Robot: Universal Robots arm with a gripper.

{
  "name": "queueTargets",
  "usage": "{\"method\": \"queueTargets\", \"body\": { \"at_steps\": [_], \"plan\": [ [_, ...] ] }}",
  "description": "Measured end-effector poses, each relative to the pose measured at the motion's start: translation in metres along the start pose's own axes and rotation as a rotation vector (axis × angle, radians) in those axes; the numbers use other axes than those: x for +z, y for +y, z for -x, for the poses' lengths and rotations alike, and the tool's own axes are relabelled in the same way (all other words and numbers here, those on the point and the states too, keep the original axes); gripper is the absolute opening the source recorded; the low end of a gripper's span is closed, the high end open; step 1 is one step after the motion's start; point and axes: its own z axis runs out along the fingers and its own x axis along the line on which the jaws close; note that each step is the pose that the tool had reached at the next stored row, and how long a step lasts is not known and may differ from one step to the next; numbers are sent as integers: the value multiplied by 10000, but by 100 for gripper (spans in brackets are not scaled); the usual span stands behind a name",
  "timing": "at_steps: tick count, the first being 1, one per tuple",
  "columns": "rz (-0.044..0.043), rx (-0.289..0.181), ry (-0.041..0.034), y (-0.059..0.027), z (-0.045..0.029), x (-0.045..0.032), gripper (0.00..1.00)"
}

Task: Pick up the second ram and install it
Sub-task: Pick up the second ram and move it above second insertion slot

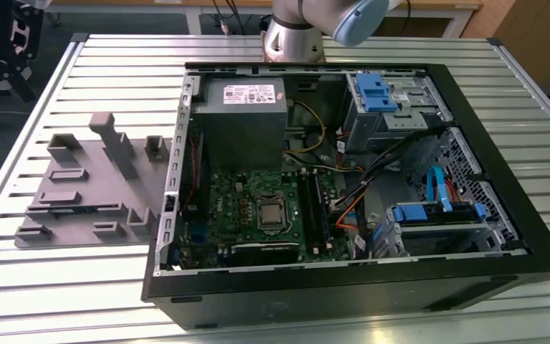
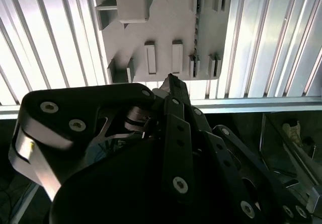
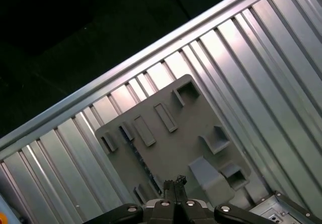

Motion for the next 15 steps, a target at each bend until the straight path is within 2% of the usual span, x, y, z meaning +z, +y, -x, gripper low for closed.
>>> {"method": "queueTargets", "body": {
  "at_steps": [15],
  "plan": [
    [-5, -491, 21, 0, 0, 0, 11]
  ]
}}
